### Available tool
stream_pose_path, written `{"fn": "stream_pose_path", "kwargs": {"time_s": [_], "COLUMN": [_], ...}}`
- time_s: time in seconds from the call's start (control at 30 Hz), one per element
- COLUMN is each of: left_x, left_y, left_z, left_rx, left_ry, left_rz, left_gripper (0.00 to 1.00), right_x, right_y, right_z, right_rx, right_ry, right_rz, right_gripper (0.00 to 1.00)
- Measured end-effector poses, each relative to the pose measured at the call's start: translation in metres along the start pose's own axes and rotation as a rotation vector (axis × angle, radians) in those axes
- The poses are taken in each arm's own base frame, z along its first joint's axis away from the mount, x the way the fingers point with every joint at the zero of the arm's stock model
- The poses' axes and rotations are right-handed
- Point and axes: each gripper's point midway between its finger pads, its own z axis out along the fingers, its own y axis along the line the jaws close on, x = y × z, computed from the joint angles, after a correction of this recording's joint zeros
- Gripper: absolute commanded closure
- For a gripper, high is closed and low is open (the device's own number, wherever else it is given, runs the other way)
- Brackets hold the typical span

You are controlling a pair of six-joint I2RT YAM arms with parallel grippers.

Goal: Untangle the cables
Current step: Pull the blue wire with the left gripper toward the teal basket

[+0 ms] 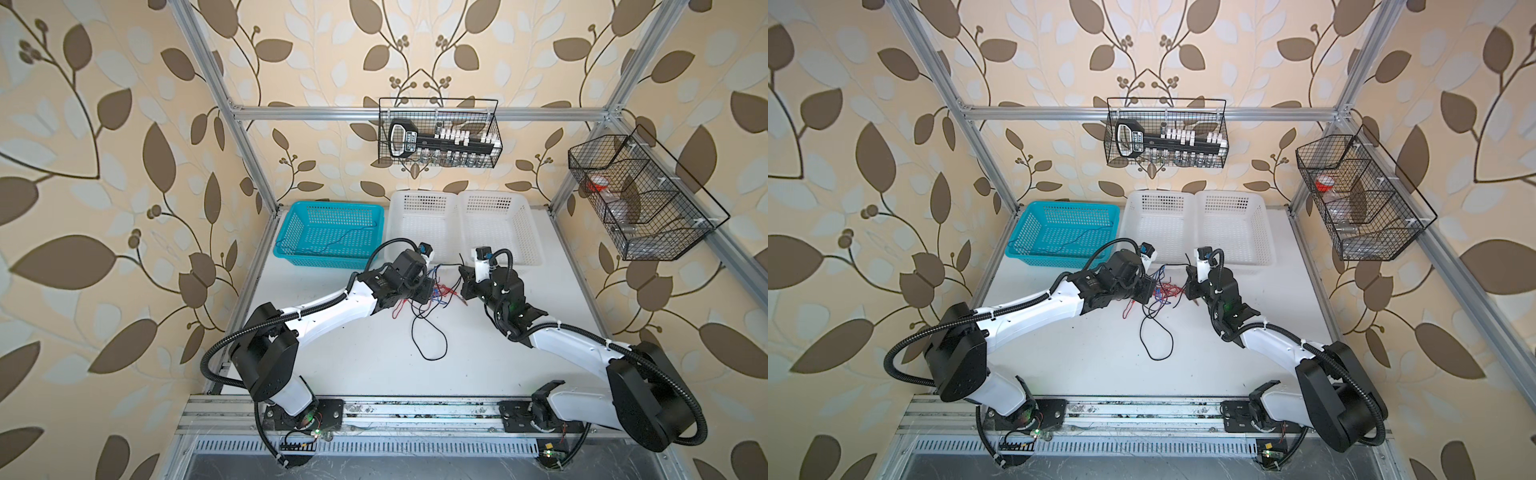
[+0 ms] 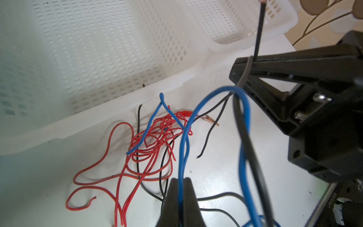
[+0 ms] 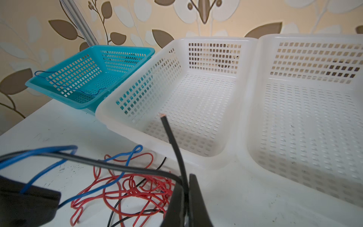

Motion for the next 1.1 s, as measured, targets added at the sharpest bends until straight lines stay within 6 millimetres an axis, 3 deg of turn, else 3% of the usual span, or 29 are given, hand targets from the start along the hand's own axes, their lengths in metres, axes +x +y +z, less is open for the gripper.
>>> {"fn": "stream_pose_path", "kwargs": {"time_s": [0.3, 0.77, 0.97, 1.1], "left_x": [0.011, 0.009, 0.002, -0.006], "left_y": [0.02, 0.023, 0.021, 0.018], "left_z": [-0.007, -0.014, -0.034, -0.046], "left_rx": [-0.094, -0.109, -0.099, -0.089], "left_ry": [0.002, -0.01, -0.051, -0.083], "left_rz": [0.006, 0.007, 0.016, 0.018], "left_gripper": [1.0, 1.0, 1.0, 1.0], "right_x": [0.012, 0.009, 0.014, 0.021], "right_y": [-0.017, -0.037, -0.064, -0.072], "right_z": [-0.006, -0.021, -0.029, -0.031], "right_rx": [0.073, 0.152, 0.251, 0.285], "right_ry": [0.019, 0.015, 0.038, 0.061], "right_rz": [0.019, 0.07, 0.128, 0.149], "right_gripper": [1.0, 1.0, 1.0, 1.0]}}
